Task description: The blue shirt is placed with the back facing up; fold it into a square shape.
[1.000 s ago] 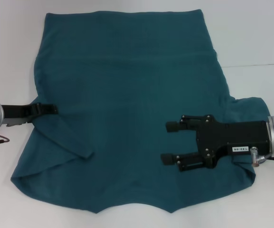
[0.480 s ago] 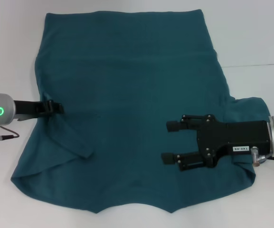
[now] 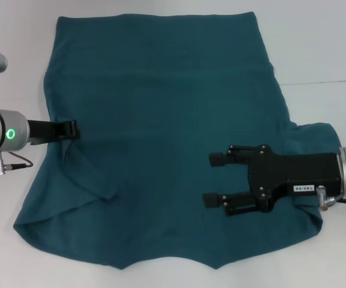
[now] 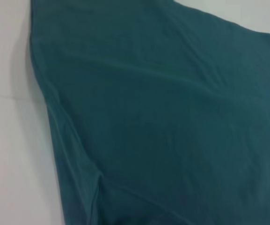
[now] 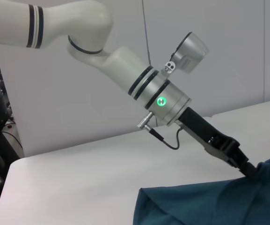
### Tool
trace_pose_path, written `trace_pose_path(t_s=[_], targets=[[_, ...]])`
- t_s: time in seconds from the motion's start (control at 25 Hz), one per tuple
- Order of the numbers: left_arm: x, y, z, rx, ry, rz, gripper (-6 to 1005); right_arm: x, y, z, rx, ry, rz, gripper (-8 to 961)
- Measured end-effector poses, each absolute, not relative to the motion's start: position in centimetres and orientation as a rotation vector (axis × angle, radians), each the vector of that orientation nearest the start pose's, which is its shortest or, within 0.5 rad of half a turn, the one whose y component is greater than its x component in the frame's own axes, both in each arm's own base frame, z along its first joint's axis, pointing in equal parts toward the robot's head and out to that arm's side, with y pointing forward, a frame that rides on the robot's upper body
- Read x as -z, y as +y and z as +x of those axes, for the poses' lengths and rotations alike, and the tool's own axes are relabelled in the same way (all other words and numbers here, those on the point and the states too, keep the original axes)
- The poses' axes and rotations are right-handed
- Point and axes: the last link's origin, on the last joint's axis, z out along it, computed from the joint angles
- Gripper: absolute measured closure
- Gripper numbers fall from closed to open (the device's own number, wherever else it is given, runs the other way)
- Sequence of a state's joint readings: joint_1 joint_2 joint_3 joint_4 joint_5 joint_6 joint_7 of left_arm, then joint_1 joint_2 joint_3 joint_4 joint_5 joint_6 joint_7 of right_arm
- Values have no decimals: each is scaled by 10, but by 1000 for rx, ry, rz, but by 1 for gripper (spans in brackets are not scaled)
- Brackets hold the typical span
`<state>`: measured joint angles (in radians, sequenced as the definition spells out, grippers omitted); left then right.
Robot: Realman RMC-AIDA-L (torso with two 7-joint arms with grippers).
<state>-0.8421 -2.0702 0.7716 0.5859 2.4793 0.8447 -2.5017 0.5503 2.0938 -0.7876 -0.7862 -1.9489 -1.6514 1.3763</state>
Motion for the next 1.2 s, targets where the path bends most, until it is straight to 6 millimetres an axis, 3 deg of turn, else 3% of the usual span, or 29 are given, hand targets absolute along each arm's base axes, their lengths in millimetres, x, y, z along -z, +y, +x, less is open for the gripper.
trace_pose_path(t_s=[0.16,0.36,0.6,1.04,1.2], targets=[[7,451,-246,253,-1451,-2012,971,-6,333,224,-736,370,-2851,40],[6,448,-250,245,-1446,-2011,998,-6,332,225,-738,376,-2851,40],[0,443,-257,253,-1445,-1997,853,-6,332,224,-741,381,-2853,40],[-1,442,-267,211,-1377,-1970,401,-6,332,221,-764,372,-2857,40],[-5,442,-271,194,-1378,-1946,280,-6,332,221,-765,373,-2856,40]])
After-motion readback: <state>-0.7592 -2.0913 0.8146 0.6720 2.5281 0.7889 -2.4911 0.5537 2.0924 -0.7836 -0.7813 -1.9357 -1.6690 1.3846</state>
